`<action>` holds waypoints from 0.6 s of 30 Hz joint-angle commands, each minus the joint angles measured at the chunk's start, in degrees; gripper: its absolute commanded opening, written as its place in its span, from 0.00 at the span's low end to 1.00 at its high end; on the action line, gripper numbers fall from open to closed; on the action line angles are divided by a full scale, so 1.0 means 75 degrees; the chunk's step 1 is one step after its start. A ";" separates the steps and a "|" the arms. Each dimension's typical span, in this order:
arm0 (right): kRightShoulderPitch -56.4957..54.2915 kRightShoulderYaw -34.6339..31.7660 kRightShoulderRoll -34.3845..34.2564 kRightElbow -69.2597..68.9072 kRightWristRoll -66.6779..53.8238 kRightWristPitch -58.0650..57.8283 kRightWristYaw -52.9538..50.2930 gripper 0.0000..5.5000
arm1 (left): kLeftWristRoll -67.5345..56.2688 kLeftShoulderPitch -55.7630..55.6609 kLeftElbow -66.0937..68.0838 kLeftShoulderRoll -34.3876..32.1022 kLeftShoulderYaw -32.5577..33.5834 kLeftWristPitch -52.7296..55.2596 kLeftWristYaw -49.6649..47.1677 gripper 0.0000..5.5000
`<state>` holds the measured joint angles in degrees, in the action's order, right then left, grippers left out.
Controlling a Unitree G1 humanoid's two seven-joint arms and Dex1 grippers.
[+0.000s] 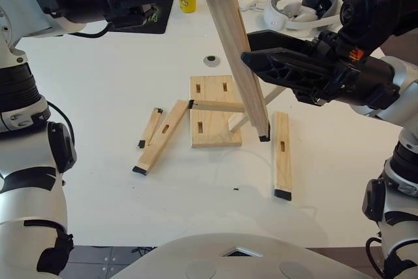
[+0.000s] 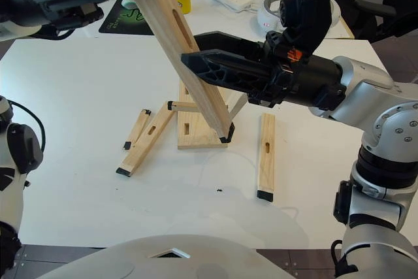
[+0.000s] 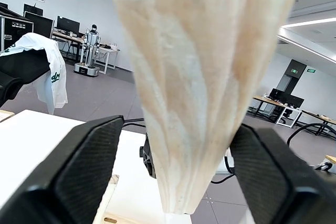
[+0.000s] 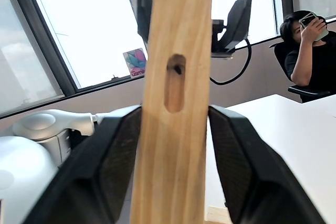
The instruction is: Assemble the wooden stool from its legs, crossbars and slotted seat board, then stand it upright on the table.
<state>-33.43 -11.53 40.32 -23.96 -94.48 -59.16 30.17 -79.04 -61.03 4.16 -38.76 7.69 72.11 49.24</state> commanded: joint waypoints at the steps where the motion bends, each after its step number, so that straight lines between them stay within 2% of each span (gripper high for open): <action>1: -0.0150 0.0063 0.0271 0.0183 0.0273 -0.0058 0.0467 0.38 | 0.0376 -0.0319 -0.0002 -0.0089 -0.0134 0.0131 0.0389 0.50; 5: -0.0131 0.0117 0.0445 0.0328 0.0586 -0.0093 0.0951 0.38 | 0.0705 -0.0388 0.0031 -0.0150 -0.0227 0.0182 0.0801 0.39; 7: -0.0103 0.0117 0.0501 0.0370 0.0717 -0.0102 0.1128 0.38 | 0.0865 -0.0420 0.0048 -0.0170 -0.0278 0.0183 0.0985 0.37; 18: 0.0052 0.0031 0.0746 0.0488 0.1266 -0.0119 0.1747 0.38 | 0.1420 -0.0582 -0.0029 -0.0136 -0.0334 0.0276 0.1474 0.37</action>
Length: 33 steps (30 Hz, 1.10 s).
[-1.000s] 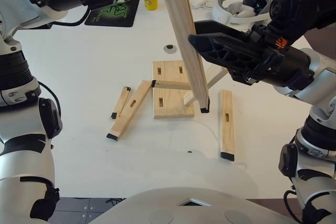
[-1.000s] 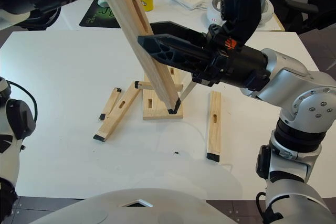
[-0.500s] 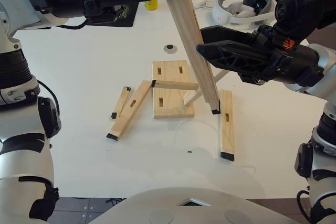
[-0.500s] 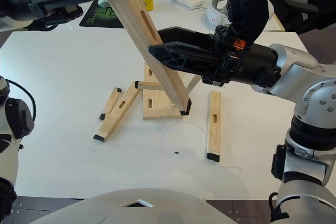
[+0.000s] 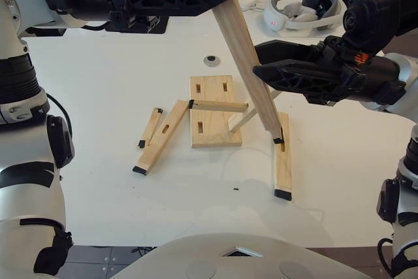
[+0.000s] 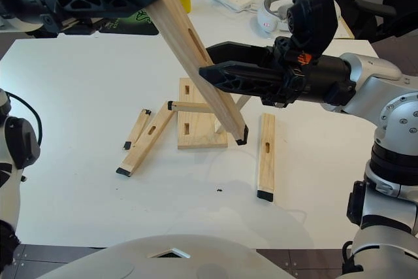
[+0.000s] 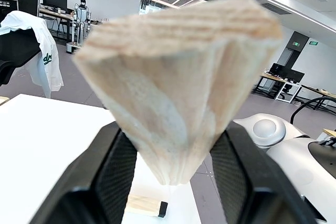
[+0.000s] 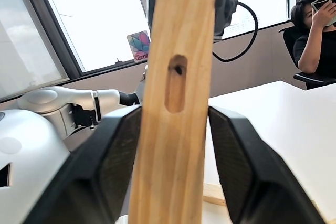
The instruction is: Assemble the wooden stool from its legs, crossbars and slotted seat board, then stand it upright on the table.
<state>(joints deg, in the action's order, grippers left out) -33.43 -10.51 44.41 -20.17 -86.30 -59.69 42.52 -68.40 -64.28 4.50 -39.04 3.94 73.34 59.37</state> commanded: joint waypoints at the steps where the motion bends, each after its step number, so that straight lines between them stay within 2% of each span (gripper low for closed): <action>1: 0.0086 -0.0102 0.0206 -0.0014 0.0219 -0.0047 0.0093 0.38 | -0.0011 -0.0132 -0.0111 -0.0084 0.0206 0.0136 0.0101 0.37; 2: 0.0103 -0.0099 0.0210 -0.0005 0.0250 -0.0047 0.0092 0.38 | -0.0009 -0.0123 -0.0129 -0.0073 0.0234 0.0153 0.0092 0.37; 3: 0.0177 -0.0178 0.0256 -0.0007 0.0250 -0.0040 0.0084 0.43 | -0.0046 -0.0086 -0.0175 -0.0056 0.0284 0.0182 0.0057 0.37; 12: 0.0619 -0.0799 0.0521 0.0055 0.0229 0.0094 0.0051 0.66 | -0.0302 0.0103 -0.0385 -0.0072 0.0782 0.0512 -0.0269 0.37; 15: 0.0801 -0.1440 0.0763 0.0266 0.0126 0.0168 0.0024 0.74 | -0.0285 0.0167 -0.0440 -0.0271 0.0976 0.0583 -0.0324 0.37; 18: 0.1391 -0.2448 0.1070 0.0663 0.0042 0.0155 0.0064 0.84 | -0.0236 0.0367 -0.0516 -0.0709 0.1175 0.0648 -0.0244 0.37; 20: 0.2831 -0.3423 0.1214 0.0372 0.0399 -0.0037 0.0457 0.79 | -0.0237 0.0434 -0.0546 -0.1052 0.1323 0.0714 -0.0189 0.37; 22: 0.4972 -0.4237 0.1025 -0.0186 0.0836 -0.0362 0.1109 0.74 | -0.0220 0.0476 -0.0618 -0.1489 0.1567 0.0763 -0.0217 0.37; 23: 0.6074 -0.4003 0.0797 -0.0574 0.1286 -0.0256 0.1481 0.71 | -0.0264 0.0403 -0.0671 -0.1707 0.1699 0.0807 -0.0248 0.37; 25: 0.7216 -0.3641 0.0564 -0.1003 0.1831 0.0002 0.1919 0.64 | -0.0332 0.0313 -0.0725 -0.1922 0.1823 0.0851 -0.0278 0.37; 26: 0.7633 -0.2896 0.0332 -0.1261 0.2312 0.0308 0.1758 0.62 | -0.0298 0.0182 -0.0667 -0.2066 0.1816 0.0847 -0.0208 0.37; 29: 0.8234 -0.1364 -0.0658 -0.2107 0.3107 0.0857 0.0820 0.53 | 0.0097 0.0108 -0.0421 -0.2515 0.1447 0.0696 0.0280 0.37; 32: 0.8486 -0.0550 -0.1417 -0.2763 0.3705 0.1285 0.0007 0.44 | 0.0235 0.0218 -0.0442 -0.2855 0.1164 0.0740 0.0757 0.37; 33: 0.8388 -0.0019 -0.1743 -0.2906 0.4276 0.1579 -0.0404 0.42 | 0.0342 0.0364 -0.0514 -0.2978 0.1025 0.0685 0.0967 0.37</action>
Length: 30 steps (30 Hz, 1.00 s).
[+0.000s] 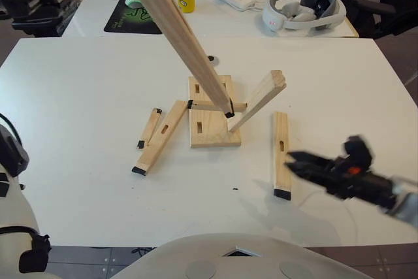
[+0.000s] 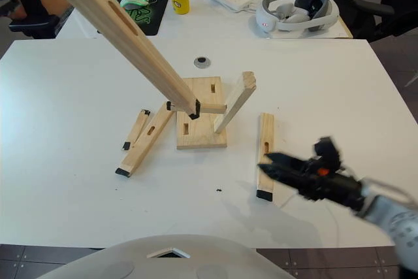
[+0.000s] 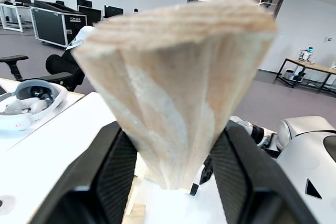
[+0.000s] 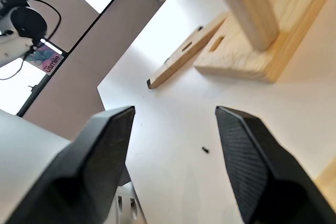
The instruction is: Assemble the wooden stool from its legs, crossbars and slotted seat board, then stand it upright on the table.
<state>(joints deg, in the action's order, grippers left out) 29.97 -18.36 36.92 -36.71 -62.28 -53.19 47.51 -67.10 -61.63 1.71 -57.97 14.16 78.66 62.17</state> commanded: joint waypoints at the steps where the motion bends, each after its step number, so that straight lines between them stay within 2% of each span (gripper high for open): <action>1: -0.0139 0.1407 -0.0958 -0.0785 0.1480 0.0933 -0.1359 0.39 | 0.0260 0.0113 -0.0185 -0.0544 -0.0446 -0.0085 0.0755 0.37; 4: -0.0536 0.2536 -0.1241 -0.0687 0.2838 0.1572 -0.1950 0.32 | 0.0686 0.0659 -0.0342 -0.0713 -0.0752 -0.0474 0.1118 0.37; 6: -0.0950 0.3426 -0.1542 -0.0365 0.3793 0.1936 -0.2404 0.26 | 0.1293 0.1612 -0.0647 -0.1012 -0.1145 -0.1058 0.1471 0.37; 13: -0.1878 0.4856 -0.2595 0.0965 0.5885 0.2903 -0.3749 0.06 | 0.2690 0.3898 -0.0612 -0.1028 -0.1394 -0.2647 0.1713 0.37; 15: -0.2088 0.5060 -0.2715 0.1236 0.6276 0.3099 -0.3880 0.01 | 0.2721 0.4124 -0.0656 -0.0835 -0.1295 -0.2738 0.1613 0.37; 19: -0.2643 0.5505 -0.3054 0.1913 0.6918 0.3363 -0.4065 0.00 | 0.2763 0.4033 -0.0462 -0.0021 -0.1037 -0.3070 0.0953 0.37; 24: -0.2823 0.5781 -0.3031 0.2107 0.7359 0.2993 -0.4093 0.00 | 0.2761 0.3679 -0.0335 0.0236 -0.1030 -0.3100 0.0852 0.37; 30: -0.2838 0.5313 -0.2433 0.1878 0.7738 0.2277 -0.4104 0.00 | 0.2858 0.3533 -0.0179 0.0163 -0.0818 -0.3182 0.0841 0.37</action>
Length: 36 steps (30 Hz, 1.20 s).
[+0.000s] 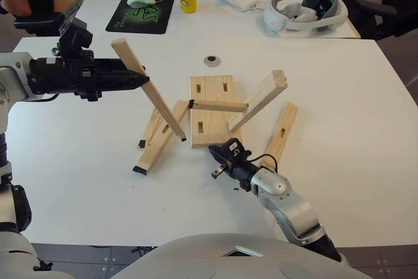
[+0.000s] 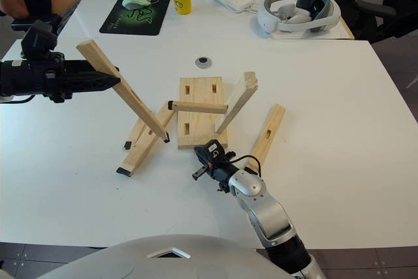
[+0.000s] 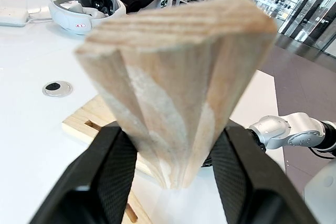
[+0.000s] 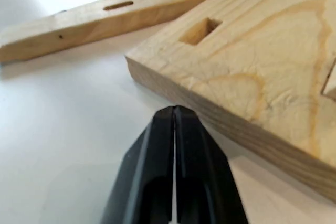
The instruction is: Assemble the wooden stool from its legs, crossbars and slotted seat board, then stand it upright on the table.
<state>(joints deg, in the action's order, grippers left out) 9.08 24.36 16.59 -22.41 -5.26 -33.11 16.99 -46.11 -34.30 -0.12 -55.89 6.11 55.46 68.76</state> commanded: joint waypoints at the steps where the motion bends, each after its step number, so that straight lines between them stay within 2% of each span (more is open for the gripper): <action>1: -0.0141 -0.0447 0.0325 0.0023 0.0127 -0.0425 0.0035 0.00 | 0.0040 -0.0011 0.0001 -0.0136 0.0369 -0.0060 -0.0093 0.37; 5: -0.0048 -0.0870 0.0544 -0.0207 0.0079 -0.0549 0.0101 0.00 | 0.0060 0.0225 -0.0078 0.0029 0.0670 -0.0189 -0.0306 0.37; 11: 0.0070 -0.0920 0.0623 -0.0971 -0.0492 -0.0965 0.0636 0.00 | 0.0032 0.0506 -0.0318 0.0444 0.0923 -0.0430 -0.0729 0.37; 14: -0.0059 -0.1130 0.0330 -0.1586 -0.1232 -0.1384 0.0852 0.00 | 0.0182 0.0674 -0.0586 0.0810 0.1009 -0.0792 -0.1196 0.37; 17: -0.0243 -0.1345 -0.0259 -0.1928 -0.1706 -0.1795 0.0511 0.00 | 0.0214 0.0836 -0.0909 0.1161 0.0881 -0.1011 -0.1473 0.37; 22: -0.0239 -0.1142 -0.1000 -0.2244 -0.1612 -0.2018 -0.0385 0.00 | 0.0355 0.1061 -0.1383 0.1284 0.0376 -0.1068 -0.1412 0.37; 26: -0.0117 -0.0859 -0.1195 -0.1551 -0.1160 -0.1578 -0.0857 0.00 | 0.0683 0.1224 -0.1404 0.1357 0.0105 -0.1427 -0.1373 0.37; 36: -0.0370 -0.0793 -0.1432 0.0507 -0.0310 -0.0555 -0.1272 0.00 | 0.0798 0.1091 -0.1311 0.1582 -0.0147 -0.1574 -0.1315 0.37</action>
<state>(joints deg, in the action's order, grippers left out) 6.56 18.10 5.74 -21.45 -9.29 -36.28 8.48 -40.46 -24.65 -9.86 -43.86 5.45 44.14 58.47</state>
